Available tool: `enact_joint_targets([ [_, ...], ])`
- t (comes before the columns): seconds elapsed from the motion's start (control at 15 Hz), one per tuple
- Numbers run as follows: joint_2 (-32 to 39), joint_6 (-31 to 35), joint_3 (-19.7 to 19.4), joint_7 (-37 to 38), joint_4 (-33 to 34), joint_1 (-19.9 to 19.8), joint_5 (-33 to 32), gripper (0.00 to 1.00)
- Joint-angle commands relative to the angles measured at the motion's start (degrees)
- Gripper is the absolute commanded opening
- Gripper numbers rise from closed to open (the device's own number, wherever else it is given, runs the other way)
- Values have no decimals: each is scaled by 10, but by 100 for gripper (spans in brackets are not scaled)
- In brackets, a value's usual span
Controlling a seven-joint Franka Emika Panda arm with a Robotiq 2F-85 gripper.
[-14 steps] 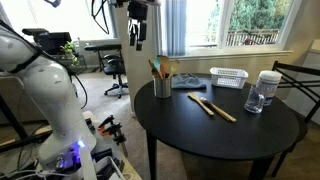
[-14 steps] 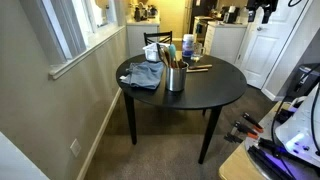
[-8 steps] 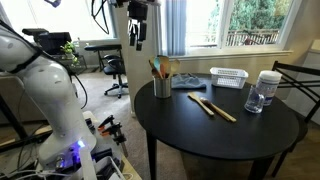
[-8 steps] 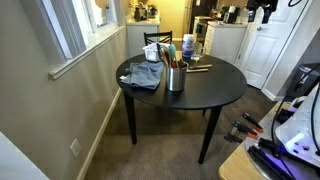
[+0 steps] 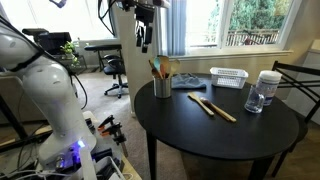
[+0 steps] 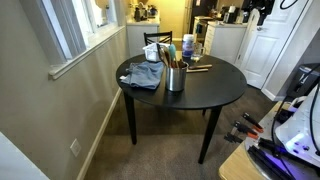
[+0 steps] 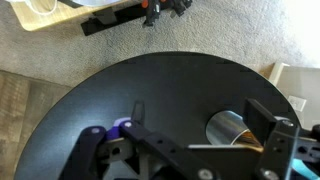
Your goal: Put the wooden spatula in the silver holder.
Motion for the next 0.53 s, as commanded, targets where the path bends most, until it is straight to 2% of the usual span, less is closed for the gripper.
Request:
enact_joint_targets([
  [0.0, 70, 34, -29, -3, 37, -13, 66, 100],
  [0.27, 141, 67, -54, -20, 68, -16, 128, 100],
  [0.47, 207, 65, -64, -19, 107, -18, 158, 100],
])
